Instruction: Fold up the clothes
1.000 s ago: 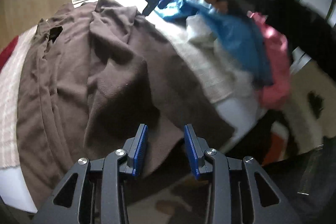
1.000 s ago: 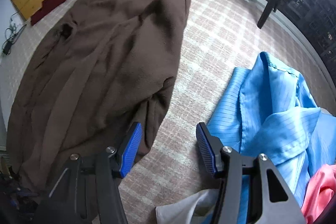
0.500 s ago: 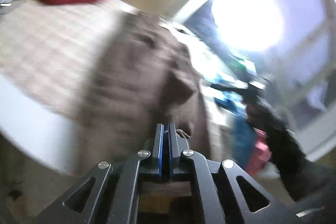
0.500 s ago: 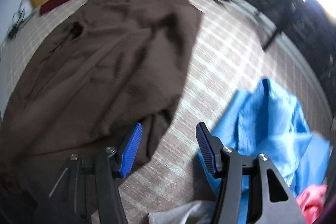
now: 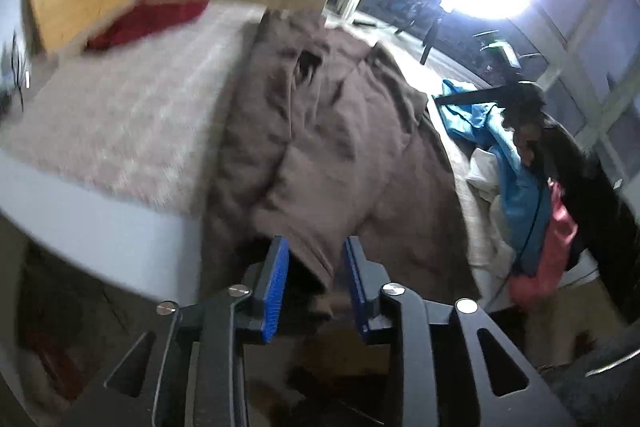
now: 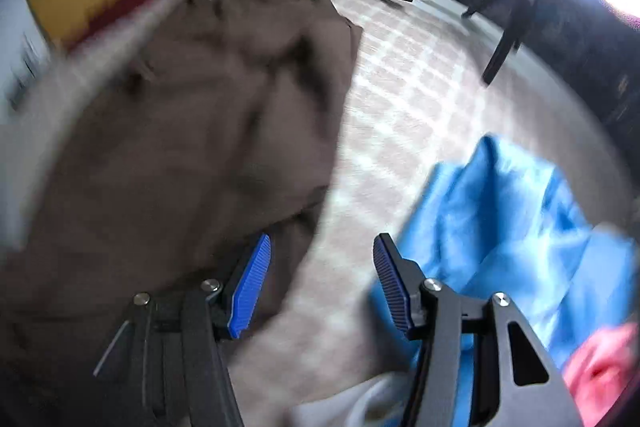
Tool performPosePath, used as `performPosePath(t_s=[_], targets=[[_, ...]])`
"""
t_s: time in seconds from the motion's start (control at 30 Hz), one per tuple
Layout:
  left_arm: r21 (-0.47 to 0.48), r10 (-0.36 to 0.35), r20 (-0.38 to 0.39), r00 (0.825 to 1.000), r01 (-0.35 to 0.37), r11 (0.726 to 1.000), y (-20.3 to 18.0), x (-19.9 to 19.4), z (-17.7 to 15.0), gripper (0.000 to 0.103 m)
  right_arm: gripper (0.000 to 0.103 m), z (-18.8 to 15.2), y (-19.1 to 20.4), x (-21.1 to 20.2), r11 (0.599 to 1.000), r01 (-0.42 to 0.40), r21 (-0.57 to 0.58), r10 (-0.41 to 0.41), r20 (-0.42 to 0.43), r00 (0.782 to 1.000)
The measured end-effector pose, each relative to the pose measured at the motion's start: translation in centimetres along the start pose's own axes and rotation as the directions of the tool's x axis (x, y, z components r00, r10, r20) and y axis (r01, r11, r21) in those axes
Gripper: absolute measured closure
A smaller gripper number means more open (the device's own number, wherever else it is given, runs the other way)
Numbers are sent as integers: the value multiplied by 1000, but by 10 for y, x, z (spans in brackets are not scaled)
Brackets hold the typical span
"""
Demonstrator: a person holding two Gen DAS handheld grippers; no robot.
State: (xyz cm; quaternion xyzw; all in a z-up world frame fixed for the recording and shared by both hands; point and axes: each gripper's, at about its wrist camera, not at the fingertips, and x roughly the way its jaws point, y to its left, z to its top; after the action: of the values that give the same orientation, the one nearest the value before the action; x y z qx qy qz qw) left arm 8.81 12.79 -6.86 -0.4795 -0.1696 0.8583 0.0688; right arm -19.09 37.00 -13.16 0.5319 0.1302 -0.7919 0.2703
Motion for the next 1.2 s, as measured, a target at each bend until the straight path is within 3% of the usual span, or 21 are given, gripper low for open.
performPosePath(t_s=[0.13, 0.3, 0.33, 0.37, 0.47, 0.53, 0.57, 0.67, 0.77, 0.8, 0.9, 0.97, 1.03, 1.1, 1.13, 1.2], targets=[[32, 37, -73, 997, -35, 999, 0, 25, -2, 72, 50, -8, 0, 10, 983, -119, 140, 125, -35, 991], [24, 37, -138, 990, -34, 999, 10, 40, -4, 75, 50, -15, -4, 40, 933, -194, 303, 220, -53, 974], [34, 32, -146, 989, -27, 999, 10, 42, -4, 84, 51, -14, -6, 45, 923, -205, 326, 233, -46, 971], [40, 13, -149, 989, -7, 999, 10, 43, -4, 100, 51, -15, -6, 46, 919, -209, 335, 235, -38, 971], [39, -35, -141, 989, 40, 998, 12, 37, -1, 102, 62, -11, -5, 49, 939, -162, 304, 181, -34, 983], [35, -65, -133, 989, 70, 997, 14, 32, 2, 102, 93, -7, -4, 51, 951, -128, 280, 142, -31, 989], [28, -94, -126, 988, 98, 995, 14, 27, 3, 102, 96, -7, -5, 49, 952, -137, 274, 149, -25, 988], [-16, -203, -110, 973, 203, 979, 10, 11, 5, 102, 98, -5, -7, 36, 959, -146, 243, 153, -9, 988], [-76, -336, -82, 938, 331, 941, 0, -5, 8, 102, 98, 2, -16, 16, 970, -114, 215, 113, 15, 993], [-72, -362, -72, 929, 357, 931, -6, -9, 9, 102, 98, 4, -20, 9, 971, -110, 212, 107, 24, 994], [26, -367, -76, 927, 370, 929, -38, -11, 3, 102, 98, 10, -33, 1, 977, -79, 197, 76, 26, 997], [38, -411, -183, 893, 424, 905, -61, 13, -11, 100, 98, 9, -36, 14, 984, -15, 176, 20, -27, 999], [59, -407, -324, 854, 448, 892, -82, 39, -33, 99, 97, 6, -35, 32, 989, 64, 131, -52, -93, 994], [103, -371, -400, 838, 444, 890, -94, 45, -47, 98, 97, 1, -36, 44, 990, 93, 110, -77, -141, 987], [115, -374, -396, 838, 450, 886, -94, 41, -48, 91, 97, 1, -35, 44, 990, 102, 101, -87, -142, 986], [140, -353, -350, 868, 421, 896, -84, 30, -43, 80, 96, 1, -36, 39, 990, 104, 95, -91, -130, 987]])
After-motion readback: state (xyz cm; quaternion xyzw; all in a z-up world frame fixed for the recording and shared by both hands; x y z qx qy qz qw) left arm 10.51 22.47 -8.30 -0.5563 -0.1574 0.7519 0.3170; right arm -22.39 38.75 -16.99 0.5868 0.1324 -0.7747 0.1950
